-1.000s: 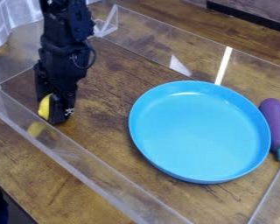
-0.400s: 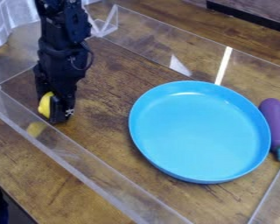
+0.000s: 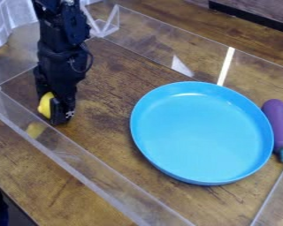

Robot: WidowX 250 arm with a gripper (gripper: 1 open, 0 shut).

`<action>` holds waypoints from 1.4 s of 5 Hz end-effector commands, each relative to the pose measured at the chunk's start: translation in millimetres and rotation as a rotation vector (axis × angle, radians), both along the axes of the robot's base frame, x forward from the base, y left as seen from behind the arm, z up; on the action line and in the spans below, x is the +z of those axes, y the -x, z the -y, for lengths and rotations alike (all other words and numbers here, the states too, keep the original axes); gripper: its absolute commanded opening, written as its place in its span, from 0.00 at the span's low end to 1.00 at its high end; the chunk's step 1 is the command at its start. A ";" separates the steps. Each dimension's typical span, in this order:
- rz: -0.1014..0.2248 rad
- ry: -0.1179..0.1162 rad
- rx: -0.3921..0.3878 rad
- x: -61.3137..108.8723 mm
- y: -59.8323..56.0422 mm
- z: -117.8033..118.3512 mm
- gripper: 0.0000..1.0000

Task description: Put the lemon on the blue tray

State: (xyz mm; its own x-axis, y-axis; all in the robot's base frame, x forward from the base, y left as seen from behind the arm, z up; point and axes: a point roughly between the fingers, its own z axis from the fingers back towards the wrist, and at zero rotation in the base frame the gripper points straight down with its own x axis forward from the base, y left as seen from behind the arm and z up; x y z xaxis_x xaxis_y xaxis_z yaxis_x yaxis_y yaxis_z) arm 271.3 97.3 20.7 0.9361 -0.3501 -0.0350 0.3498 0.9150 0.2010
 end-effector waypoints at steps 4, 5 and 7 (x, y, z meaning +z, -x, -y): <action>-0.074 0.023 -0.008 -18.0 15.5 10.2 0.00; -0.076 0.016 -0.018 -14.7 14.8 11.3 0.00; -0.080 0.003 -0.036 -8.3 13.1 13.6 0.00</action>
State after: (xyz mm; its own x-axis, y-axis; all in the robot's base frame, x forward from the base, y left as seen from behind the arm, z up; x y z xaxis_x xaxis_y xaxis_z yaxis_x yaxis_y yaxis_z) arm 263.7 93.8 19.2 0.9284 -0.3631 -0.0787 0.3715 0.9091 0.1884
